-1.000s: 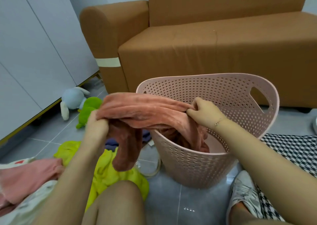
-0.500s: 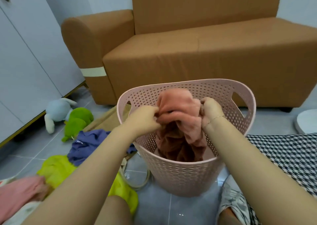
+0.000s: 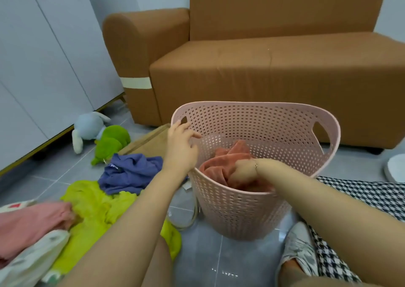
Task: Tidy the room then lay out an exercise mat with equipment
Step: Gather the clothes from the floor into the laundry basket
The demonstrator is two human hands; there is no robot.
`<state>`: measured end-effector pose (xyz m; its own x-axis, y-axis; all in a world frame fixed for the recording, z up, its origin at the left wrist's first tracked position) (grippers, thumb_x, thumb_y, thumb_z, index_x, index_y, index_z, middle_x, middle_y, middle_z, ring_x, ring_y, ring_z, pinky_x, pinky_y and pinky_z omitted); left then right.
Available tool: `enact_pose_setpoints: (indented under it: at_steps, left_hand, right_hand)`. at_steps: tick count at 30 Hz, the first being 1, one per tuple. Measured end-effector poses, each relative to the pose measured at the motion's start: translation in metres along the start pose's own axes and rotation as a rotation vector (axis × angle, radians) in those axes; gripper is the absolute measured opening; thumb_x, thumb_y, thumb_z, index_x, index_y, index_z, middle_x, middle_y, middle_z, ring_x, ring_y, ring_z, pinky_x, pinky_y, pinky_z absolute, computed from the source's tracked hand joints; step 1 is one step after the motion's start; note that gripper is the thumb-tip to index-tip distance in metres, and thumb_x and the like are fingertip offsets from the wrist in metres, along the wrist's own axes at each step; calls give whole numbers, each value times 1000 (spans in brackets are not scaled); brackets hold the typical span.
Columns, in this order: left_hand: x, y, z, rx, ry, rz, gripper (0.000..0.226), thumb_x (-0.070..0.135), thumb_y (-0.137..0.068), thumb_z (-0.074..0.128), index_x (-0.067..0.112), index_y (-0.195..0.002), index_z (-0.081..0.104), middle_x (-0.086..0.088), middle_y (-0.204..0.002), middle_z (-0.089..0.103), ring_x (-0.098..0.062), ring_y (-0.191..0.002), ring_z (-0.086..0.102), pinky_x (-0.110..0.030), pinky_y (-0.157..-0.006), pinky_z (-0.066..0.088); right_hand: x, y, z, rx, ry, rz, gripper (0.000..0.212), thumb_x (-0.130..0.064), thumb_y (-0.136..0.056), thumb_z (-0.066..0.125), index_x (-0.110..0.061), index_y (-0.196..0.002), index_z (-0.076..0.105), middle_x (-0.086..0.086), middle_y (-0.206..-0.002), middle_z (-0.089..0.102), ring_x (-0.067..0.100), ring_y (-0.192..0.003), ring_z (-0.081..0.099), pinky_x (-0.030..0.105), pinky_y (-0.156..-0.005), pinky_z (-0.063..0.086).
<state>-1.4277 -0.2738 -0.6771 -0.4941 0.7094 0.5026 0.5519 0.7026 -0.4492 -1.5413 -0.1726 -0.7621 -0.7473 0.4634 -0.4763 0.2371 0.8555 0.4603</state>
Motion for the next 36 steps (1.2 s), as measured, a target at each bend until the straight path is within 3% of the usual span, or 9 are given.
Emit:
enact_pose_setpoints:
  at_steps: [3,6,10,16,20,24,30,33,36]
  left_hand:
    - [-1,-7,-5,-35,142,18,23,7,-88,57,16,-106,69,-1,-134,55,-16,-132,36,-25,-109,20]
    - [-18,5,-32,11,536,-136,24,1,-86,57,18,-96,70,3,-107,69,-6,-96,60,-19,-85,45]
    - [-84,39,-56,21,742,-385,29,-9,-84,55,18,-80,65,1,-83,68,-5,-70,61,-24,-62,48]
    - [-230,109,-44,-314,216,-725,17,3,-81,65,10,-96,68,-11,-102,69,-24,-97,64,-24,-72,41]
    - [-277,139,-31,-373,76,-790,51,21,-80,73,12,-126,54,-12,-130,54,-26,-117,54,-29,-91,42]
    - [-309,174,2,-631,-236,-843,99,48,-76,71,25,-150,9,-14,-151,15,-35,-140,21,-38,-112,22]
    - [-326,170,1,-428,-232,-742,53,38,-75,44,15,-120,58,-16,-121,53,-35,-112,54,-34,-91,40]
    - [-325,149,-25,-333,-103,-718,38,34,-68,54,13,-97,68,-16,-101,64,-33,-100,61,-35,-74,44]
    - [-306,119,-74,-209,-93,-595,8,24,-72,64,18,-74,59,-11,-79,65,-32,-84,61,-32,-59,32]
  right_hand:
    - [-12,11,-36,198,-196,-4,24,-12,-85,52,-6,-99,70,17,-104,70,21,-71,68,27,-57,56]
    - [-53,35,-71,339,-274,-51,23,-15,-91,51,-2,-99,68,12,-94,72,19,-72,67,33,-63,57]
    - [-134,45,-69,280,-440,-202,20,-12,-93,52,0,-99,67,12,-87,69,21,-74,63,33,-75,55]
    - [-192,-19,38,-251,-395,-40,26,-16,-97,49,-5,-119,55,11,-98,61,24,-81,62,29,-68,53]
    - [-199,-67,74,-187,-391,22,25,-19,-96,49,-7,-118,54,6,-92,59,19,-78,55,25,-60,43]
    - [-193,-82,94,-225,-295,33,28,-21,-95,51,-5,-117,58,2,-90,60,14,-71,55,26,-63,47]
    - [-186,-82,98,-285,-315,-25,17,-18,-97,46,-11,-97,61,5,-91,63,18,-79,58,26,-66,48]
    - [-184,-87,95,-279,-312,-34,16,-18,-96,48,-13,-92,63,4,-91,64,16,-79,58,24,-65,48]
    - [-179,-93,86,-247,-375,13,19,-17,-96,49,-9,-106,62,7,-99,64,17,-83,60,25,-67,51]
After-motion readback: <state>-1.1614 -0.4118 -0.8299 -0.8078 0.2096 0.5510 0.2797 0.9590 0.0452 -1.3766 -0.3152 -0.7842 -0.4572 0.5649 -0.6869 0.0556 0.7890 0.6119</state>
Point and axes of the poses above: each hand's wrist, its own y-axis away from the middle knuckle, its own z-axis out of the palm, x = y × z, the point moved 8 cm from there along -y, towards the middle knuckle
